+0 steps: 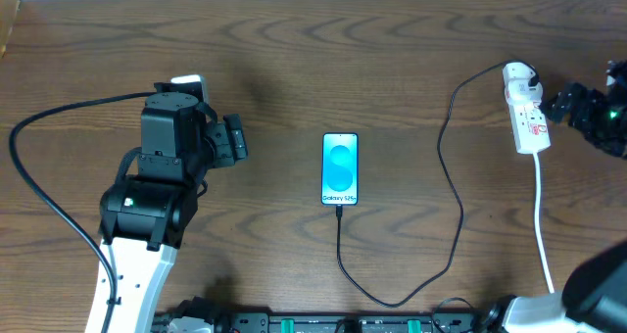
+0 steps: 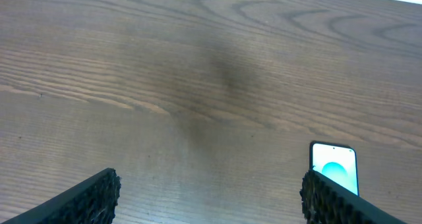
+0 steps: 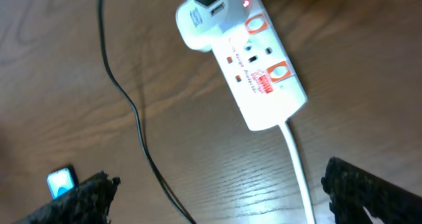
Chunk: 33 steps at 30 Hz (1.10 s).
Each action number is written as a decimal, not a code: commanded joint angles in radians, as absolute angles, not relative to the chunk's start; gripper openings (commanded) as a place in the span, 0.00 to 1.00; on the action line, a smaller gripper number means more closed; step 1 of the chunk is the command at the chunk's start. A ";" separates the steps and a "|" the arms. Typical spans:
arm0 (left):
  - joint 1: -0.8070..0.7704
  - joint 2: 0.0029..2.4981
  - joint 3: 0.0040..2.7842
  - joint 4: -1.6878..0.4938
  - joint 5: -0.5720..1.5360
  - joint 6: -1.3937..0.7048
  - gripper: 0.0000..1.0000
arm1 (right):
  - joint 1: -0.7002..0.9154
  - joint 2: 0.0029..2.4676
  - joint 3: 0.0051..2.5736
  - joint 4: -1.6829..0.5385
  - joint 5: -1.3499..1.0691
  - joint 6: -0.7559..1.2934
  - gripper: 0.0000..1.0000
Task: Plug charger to phone and switch on socket
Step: 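Move the right gripper over the white power strip's switch, then lower the right gripper onto the orange switch beside the charger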
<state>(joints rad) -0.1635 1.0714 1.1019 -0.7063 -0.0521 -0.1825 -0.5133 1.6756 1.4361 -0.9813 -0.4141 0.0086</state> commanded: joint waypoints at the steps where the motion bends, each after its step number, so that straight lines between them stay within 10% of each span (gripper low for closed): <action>1: -0.159 1.073 1.112 -0.707 -0.065 -0.173 0.88 | -0.525 1.800 1.573 -1.013 -0.540 -0.108 0.99; 33: -0.159 1.073 1.112 -0.707 -0.065 -0.173 0.88 | -0.437 2.143 1.891 -1.005 -0.514 -0.266 0.99</action>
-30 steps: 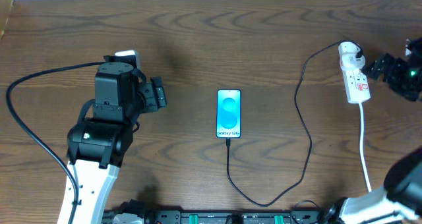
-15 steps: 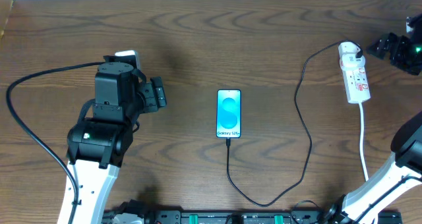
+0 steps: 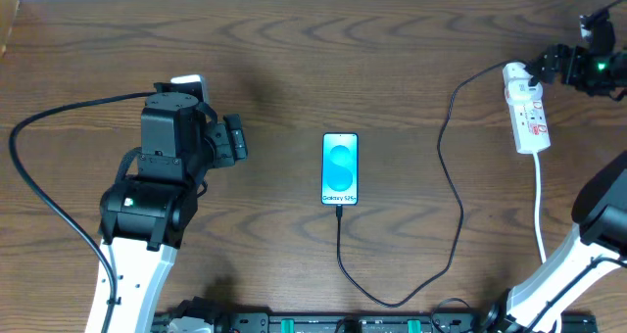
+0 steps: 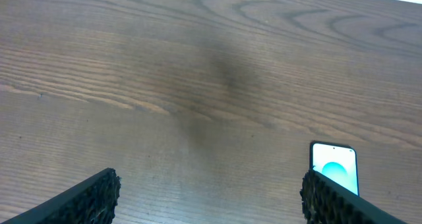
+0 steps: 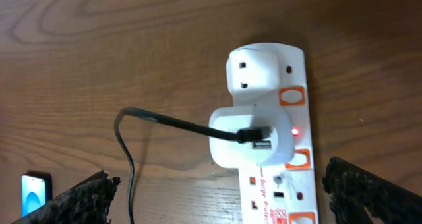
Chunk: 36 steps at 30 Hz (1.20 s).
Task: Plug charger to phone and switch on socket
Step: 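Lower the right gripper onto the orange switch beside the charger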
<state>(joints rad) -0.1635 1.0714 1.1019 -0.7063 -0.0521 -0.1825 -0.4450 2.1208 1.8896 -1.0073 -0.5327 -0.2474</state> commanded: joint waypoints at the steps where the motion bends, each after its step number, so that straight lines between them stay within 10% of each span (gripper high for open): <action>1: -0.159 1.073 1.112 -0.707 -0.065 -0.173 0.88 | -0.437 2.144 1.887 -1.005 -0.513 -0.266 0.99; 36: -0.159 1.073 1.112 -0.707 -0.065 -0.173 0.88 | -0.430 2.146 1.621 -0.780 -0.508 -0.247 0.99</action>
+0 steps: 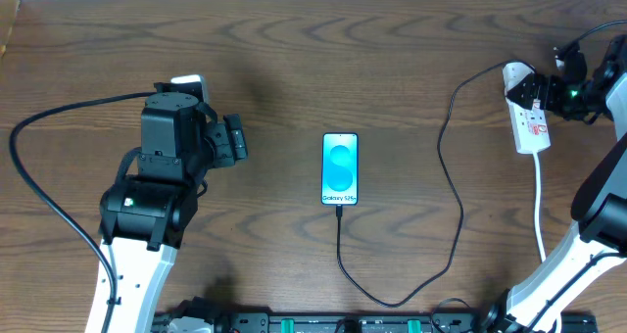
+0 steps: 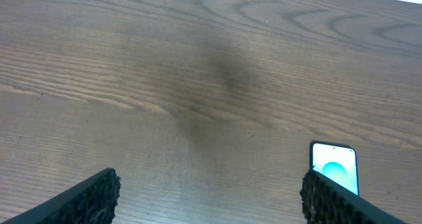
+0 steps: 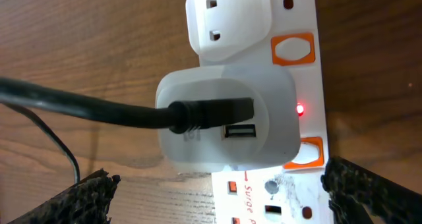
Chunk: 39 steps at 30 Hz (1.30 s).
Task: Plug charger to phone and switch on socket
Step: 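Lower the right gripper onto the orange switch beside the charger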
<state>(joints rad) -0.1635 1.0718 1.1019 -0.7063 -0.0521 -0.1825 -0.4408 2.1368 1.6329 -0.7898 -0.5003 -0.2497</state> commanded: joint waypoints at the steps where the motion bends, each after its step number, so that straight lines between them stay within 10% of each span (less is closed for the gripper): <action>1: -0.159 1.073 1.112 -0.707 -0.065 -0.172 0.88 | -0.430 2.146 1.621 -0.776 -0.508 -0.247 0.99; 39: -0.159 1.073 1.112 -0.707 -0.065 -0.173 0.88 | -0.379 2.146 1.572 -0.720 -0.440 -0.233 0.99</action>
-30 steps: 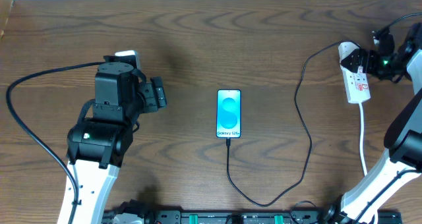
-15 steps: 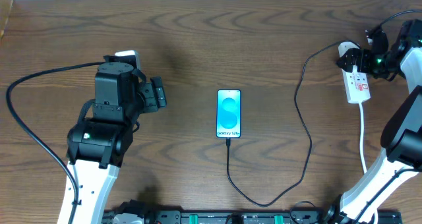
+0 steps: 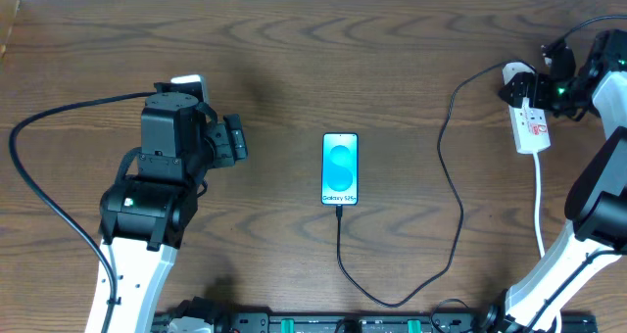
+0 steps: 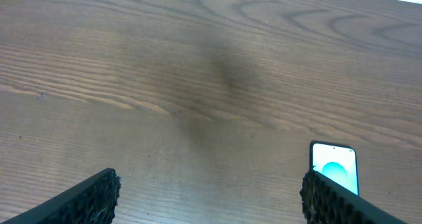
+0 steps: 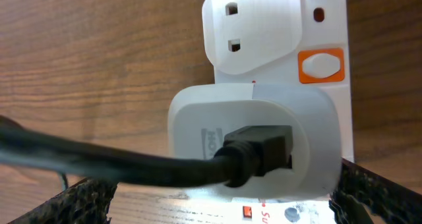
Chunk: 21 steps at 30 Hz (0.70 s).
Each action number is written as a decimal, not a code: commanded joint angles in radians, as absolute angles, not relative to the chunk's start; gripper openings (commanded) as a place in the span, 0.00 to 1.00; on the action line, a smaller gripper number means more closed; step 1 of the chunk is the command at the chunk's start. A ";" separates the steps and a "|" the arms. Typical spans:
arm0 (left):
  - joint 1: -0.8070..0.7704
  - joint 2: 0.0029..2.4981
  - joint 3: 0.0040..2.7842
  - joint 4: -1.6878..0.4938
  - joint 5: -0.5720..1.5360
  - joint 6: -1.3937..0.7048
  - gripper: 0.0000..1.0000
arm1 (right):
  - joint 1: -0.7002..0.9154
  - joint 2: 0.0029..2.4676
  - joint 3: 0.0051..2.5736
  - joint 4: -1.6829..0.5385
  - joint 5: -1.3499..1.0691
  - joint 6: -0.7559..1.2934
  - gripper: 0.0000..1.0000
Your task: Plug charger to phone and switch on socket
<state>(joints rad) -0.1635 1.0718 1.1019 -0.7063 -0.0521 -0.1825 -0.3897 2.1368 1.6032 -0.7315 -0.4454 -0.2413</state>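
The phone [image 3: 340, 168] lies screen-up and lit at mid-table, with the black charger cable [image 3: 457, 206] plugged into its near end. The cable loops round to a white adapter [image 5: 250, 135] seated in the white power strip [image 3: 530, 127] at the far right. My right gripper [image 5: 224, 207] is open and very low over the strip, its fingers [image 5: 86, 201] on either side of the adapter. An orange switch [image 5: 321, 64] shows beyond the adapter; the adapter's own switch is hidden. My left gripper [image 4: 211, 207] hangs open over bare wood, the phone [image 4: 334, 166] beside its right finger.
The strip's white lead [image 3: 540, 225] runs down the right side to the table's near edge. The left arm's base and black cable [image 3: 59, 215] take up the left side. The table's far edge lies just behind the strip.
My right gripper has come closer to the adapter, which now fills the wrist view between the fingers. The red lamp beside the adapter no longer shows. Left arm and phone are unchanged.
My right gripper first stood off to the right of the strip, whose red lamp was lit. Then it was above the strip's far end, then close over the adapter, and now lower still. The phone stayed lit with the cable in it, and the left arm did not move.
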 commanded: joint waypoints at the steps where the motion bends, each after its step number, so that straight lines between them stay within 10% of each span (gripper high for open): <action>1: -0.159 1.073 1.112 -0.707 -0.065 -0.173 0.88 | -0.379 2.146 1.562 -0.711 -0.440 -0.233 0.99; 21: -0.159 1.073 1.112 -0.707 -0.065 -0.173 0.88 | -0.379 2.146 1.535 -0.691 -0.493 -0.207 0.99</action>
<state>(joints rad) -0.1635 1.0714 1.1019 -0.7063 -0.0521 -0.1825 -0.3885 2.1361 1.5673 -0.6693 -0.4320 -0.2417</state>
